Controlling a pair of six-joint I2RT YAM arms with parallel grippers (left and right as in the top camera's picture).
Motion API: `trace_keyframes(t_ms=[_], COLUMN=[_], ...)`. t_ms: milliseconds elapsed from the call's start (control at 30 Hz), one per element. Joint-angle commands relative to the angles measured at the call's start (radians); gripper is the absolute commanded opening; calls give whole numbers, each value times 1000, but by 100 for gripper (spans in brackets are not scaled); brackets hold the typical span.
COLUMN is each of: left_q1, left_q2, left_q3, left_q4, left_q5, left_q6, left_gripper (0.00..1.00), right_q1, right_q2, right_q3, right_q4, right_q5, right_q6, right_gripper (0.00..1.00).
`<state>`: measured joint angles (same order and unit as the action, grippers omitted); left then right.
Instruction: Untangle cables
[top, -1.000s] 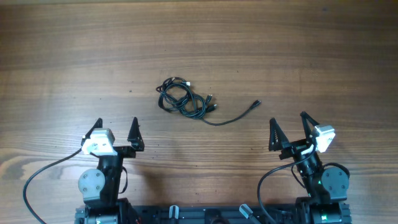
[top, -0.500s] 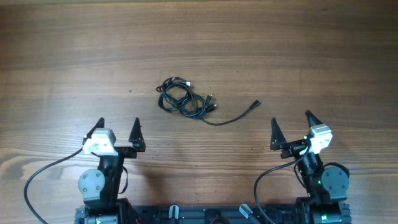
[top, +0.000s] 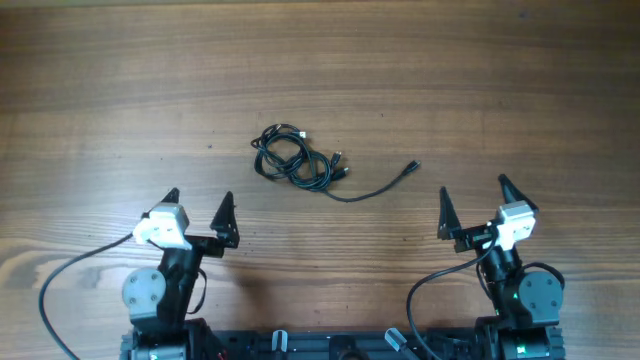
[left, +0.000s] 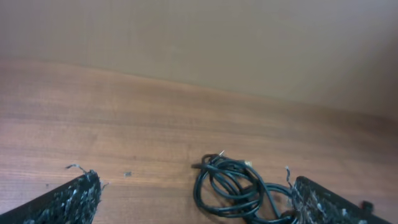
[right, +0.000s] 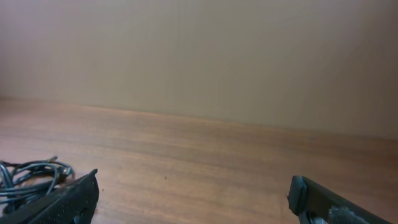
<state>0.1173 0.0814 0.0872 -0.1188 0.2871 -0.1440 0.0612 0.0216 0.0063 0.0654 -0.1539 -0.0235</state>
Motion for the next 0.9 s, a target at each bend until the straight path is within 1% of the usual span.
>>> trace_keyframes(t_ms=[0,133,267,367,467,567,667,767,833,867], left_q1=[3,3,3,3,3,3,3,3,3,3], left_q2=[127,285,481,600,720,818,887,938,957,962], left_q3=[154,297,489,615,751,853,916,946,946,946], left_q4=[-46,-103,-204,-283,-371,-428,-475,-503,-503,-502], left_q5=[51,91,106,106,106,106,111,130,173,172], left_q6=[-21,-21,-21,-21,-21,-21,-21,-21,-21,-21], left_gripper=[100,100,100,100,100,100,100,100,100,100], right_q1=[4,4,4,4,4,4,4,4,4,4], right_q2=[2,2,13,48,119,226,356,483,601,635], right_q3=[20,43,90,134,207,311,434,558,679,716], right_q4=[1,1,0,-6,-23,-57,-113,-178,-255,-284], right_q5=[0,-3,-3,-4,-4,-22,-31,-52,-75,-81], right_q6=[-48,-61,-63,-63,-68,-122,-156,-177,-211,-214], right_gripper=[100,100,100,100,100,100,100,100,100,100])
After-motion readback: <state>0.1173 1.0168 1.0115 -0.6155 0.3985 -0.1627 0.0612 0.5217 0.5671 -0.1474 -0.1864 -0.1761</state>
